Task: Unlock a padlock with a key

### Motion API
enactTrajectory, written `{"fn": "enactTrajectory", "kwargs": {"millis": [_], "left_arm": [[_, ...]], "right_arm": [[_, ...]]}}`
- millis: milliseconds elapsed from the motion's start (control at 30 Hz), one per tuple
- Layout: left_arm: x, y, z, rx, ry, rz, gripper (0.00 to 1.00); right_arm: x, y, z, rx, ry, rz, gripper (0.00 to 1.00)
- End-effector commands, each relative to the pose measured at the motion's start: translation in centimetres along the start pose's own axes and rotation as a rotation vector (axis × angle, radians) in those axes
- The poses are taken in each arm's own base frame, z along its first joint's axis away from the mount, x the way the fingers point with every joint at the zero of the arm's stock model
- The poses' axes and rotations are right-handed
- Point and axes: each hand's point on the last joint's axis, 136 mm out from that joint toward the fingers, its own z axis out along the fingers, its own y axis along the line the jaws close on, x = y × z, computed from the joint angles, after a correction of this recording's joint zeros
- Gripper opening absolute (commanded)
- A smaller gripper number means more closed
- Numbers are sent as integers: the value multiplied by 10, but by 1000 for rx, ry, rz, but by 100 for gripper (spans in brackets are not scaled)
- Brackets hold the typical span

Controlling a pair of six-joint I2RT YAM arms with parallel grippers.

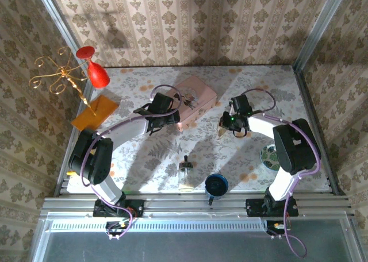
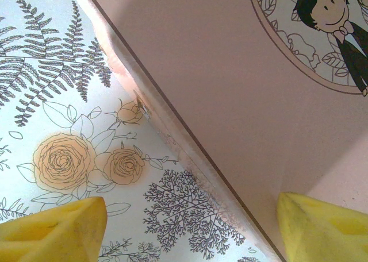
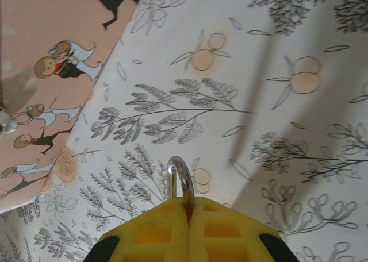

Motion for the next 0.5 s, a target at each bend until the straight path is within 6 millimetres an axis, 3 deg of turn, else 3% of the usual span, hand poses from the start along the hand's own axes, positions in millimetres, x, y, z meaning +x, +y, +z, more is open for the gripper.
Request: {"fn": "enactTrajectory", "kwargs": {"millis": [0, 200, 467], "left_arm": [[44, 57, 4, -211, 158, 27, 77], [44, 57, 4, -213, 158, 26, 77], [42, 57, 2, -216, 153, 23, 77]], "right_arm": [[8, -8, 5, -33, 27, 21, 0], [13, -29, 1, 34, 26, 36, 1], [13, -39, -6, 88, 20, 22, 26]]}}
